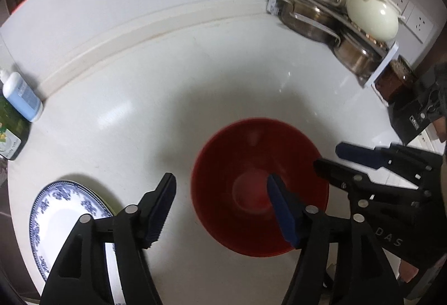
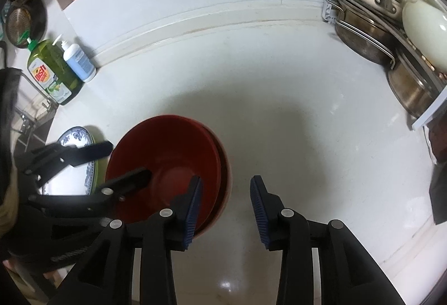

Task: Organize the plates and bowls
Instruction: 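Lower the red-and-black bowl into the pink bowl and open both grippers, then close both grippers on the rim of the stacked bowls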

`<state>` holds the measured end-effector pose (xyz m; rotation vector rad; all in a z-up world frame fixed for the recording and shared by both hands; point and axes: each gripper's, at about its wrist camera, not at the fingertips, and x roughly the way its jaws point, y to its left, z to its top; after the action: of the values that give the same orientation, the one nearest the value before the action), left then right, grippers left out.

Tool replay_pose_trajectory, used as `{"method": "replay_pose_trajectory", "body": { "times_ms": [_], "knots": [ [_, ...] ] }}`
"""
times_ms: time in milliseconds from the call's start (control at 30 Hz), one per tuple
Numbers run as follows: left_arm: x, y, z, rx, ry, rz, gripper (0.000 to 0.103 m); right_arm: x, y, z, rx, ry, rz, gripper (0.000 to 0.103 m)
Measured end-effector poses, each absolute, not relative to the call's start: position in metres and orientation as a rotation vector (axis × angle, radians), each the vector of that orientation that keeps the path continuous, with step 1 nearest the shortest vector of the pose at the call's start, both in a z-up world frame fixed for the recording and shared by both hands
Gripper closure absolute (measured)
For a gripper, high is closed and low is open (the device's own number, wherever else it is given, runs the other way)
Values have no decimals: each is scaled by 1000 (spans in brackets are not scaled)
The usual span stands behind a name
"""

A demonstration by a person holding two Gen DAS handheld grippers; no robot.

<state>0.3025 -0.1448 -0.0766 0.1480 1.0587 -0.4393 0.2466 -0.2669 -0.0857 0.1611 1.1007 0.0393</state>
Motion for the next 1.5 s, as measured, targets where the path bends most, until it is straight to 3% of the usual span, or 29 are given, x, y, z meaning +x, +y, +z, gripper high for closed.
{"method": "replay_pose_trajectory", "body": {
  "times_ms": [300,433,1033,1500],
  "knots": [
    [300,-128,-68,191,997,-347,31,241,-271,-79,225,1066,-14,66],
    [296,-119,-79,192,1031,-345,30,234,-271,-77,261,1041,-48,60],
    [310,-130,-120,179,1134,-355,32,238,-272,-109,370,1094,-59,60],
    [320,-142,-135,131,1227,-407,61,251,-269,-118,370,1155,-25,64]
  ]
}}
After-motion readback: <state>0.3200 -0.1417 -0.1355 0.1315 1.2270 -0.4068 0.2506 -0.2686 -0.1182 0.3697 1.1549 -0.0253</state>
